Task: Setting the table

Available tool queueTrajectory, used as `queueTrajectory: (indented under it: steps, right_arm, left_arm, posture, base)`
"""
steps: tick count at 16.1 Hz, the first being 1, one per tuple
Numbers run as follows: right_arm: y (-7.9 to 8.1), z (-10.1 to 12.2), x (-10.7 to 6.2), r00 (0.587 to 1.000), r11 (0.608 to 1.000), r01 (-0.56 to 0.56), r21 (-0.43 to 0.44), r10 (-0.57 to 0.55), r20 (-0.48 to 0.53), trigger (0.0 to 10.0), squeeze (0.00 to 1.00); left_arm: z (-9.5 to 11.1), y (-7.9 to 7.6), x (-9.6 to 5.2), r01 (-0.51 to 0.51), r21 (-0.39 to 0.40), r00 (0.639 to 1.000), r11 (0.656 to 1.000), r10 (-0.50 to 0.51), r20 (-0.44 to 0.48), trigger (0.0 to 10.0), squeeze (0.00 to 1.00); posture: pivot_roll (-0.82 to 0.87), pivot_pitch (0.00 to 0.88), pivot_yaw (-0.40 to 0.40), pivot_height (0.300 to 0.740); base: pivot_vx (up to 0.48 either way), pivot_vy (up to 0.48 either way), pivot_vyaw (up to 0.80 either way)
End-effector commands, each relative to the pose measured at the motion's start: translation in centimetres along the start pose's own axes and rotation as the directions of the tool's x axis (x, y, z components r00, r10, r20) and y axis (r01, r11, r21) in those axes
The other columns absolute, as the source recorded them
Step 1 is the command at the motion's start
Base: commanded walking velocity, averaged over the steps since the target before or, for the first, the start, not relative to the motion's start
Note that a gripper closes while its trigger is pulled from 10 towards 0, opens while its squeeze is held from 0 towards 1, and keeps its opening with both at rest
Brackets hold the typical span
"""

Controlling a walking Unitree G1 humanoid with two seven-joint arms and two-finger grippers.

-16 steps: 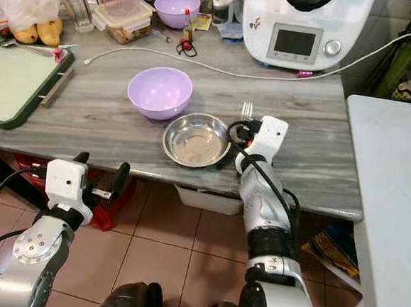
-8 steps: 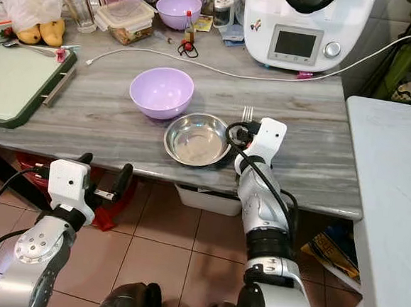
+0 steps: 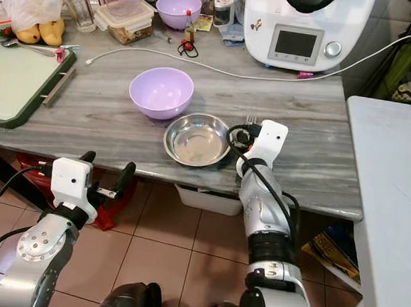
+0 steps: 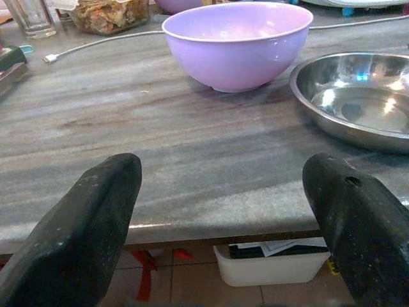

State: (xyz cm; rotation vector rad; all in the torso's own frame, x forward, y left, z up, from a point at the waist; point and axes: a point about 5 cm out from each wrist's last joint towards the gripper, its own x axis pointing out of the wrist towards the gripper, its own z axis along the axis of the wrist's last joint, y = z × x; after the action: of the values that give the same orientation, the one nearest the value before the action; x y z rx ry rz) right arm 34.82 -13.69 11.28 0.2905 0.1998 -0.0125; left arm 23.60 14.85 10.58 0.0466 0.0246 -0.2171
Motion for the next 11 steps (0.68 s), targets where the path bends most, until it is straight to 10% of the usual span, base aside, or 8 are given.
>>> queueTrajectory:
  steps: [1,3,4,5,11]
  right_arm:
    - [-0.6,-1.6,-0.4,0.997,0.999,0.032,-0.003,-0.032,-0.067,10.0,1.0]
    - [-0.6,-1.3,-0.4,0.998,1.0,0.021,-0.022,-0.022,-0.052,10.0,0.9]
    - [-0.6,-1.2,-0.4,0.999,0.999,0.017,-0.032,-0.019,-0.042,10.0,0.22]
    - [-0.7,-0.8,-0.5,1.0,0.999,0.019,-0.047,-0.02,-0.022,10.0,0.0]
    - [-2.2,1.3,-1.5,0.99,0.994,0.075,-0.086,-0.063,0.128,10.0,0.0]
  left_arm:
    - [-0.3,0.0,0.0,0.0,-0.003,1.0,1.0,0.0,-0.015,10.0,0.0]
    - [-0.3,0.0,0.1,0.001,-0.004,1.0,1.0,-0.001,-0.013,10.0,0.0]
    - [-0.2,-0.1,0.2,0.002,-0.004,1.0,1.0,-0.002,-0.009,10.0,0.0]
    - [-0.2,-0.1,0.3,0.001,-0.005,1.0,1.0,-0.001,-0.007,10.0,0.0]
    - [-0.2,-0.4,0.5,-0.002,-0.015,1.0,1.0,0.002,0.005,10.0,0.0]
  posture:
    - [0.08,0.13,0.06,0.74]
    - [0.07,0.128,0.06,0.74]
    - [0.07,0.124,0.059,0.74]
    - [0.07,0.121,0.057,0.74]
    - [0.05,0.108,0.047,0.74]
  base:
    - [0.0,0.0,0.0]
    - [0.0,0.0,0.0]
    - [0.0,0.0,0.0]
    - [0.0,0.0,0.0]
    - [0.0,0.0,0.0]
